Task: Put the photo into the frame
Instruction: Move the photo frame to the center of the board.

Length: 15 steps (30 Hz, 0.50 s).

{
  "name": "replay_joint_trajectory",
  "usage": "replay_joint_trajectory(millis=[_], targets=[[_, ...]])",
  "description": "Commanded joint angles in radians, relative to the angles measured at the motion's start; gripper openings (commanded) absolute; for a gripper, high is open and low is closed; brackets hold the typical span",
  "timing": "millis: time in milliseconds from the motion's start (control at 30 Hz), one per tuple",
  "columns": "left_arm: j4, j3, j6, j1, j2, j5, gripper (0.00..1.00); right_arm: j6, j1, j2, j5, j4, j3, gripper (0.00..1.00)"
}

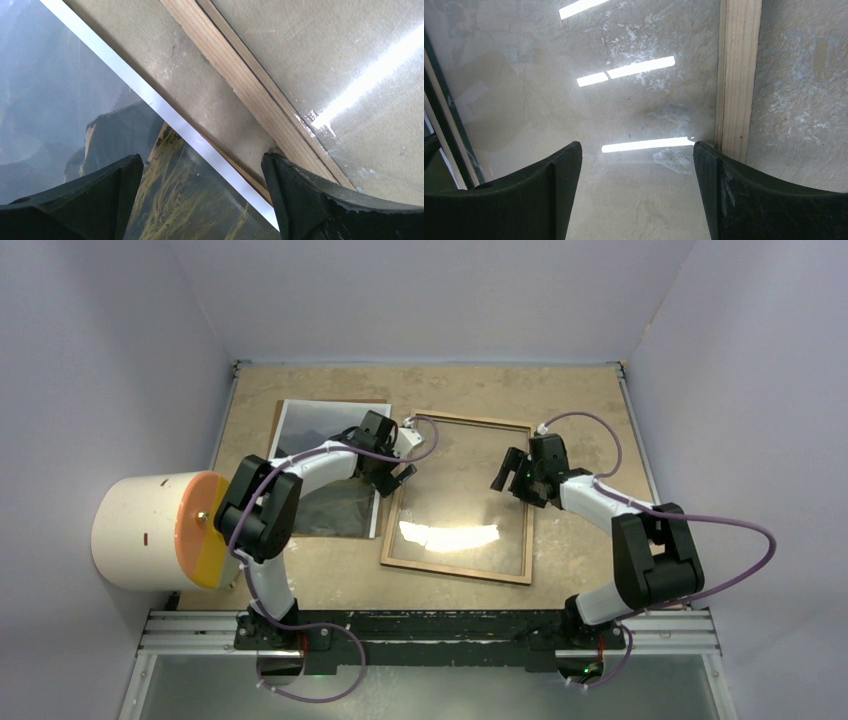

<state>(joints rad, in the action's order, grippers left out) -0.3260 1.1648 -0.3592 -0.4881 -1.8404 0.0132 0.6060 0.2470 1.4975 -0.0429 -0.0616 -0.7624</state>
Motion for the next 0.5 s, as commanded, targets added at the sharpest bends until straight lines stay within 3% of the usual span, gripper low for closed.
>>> replay_joint_trajectory(millis=[0, 333, 467], targets=[[0.006, 0.066, 0.003, -0.015, -0.025, -0.016, 0.98, 0.018, -0.002, -0.044, 0.03, -0.015, 0.014, 0.83], [-0.016, 0.14, 0.009, -0.066, -0.056, -0.016, 0.98, 0.034, -0.028, -0.188, 0.041, -0.044, 0.02, 0.82], [-0.089, 0.241, 0.023, -0.051, -0.074, -0.029, 0.98, 0.025, -0.018, -0.195, 0.046, -0.023, -0.047, 0.81]])
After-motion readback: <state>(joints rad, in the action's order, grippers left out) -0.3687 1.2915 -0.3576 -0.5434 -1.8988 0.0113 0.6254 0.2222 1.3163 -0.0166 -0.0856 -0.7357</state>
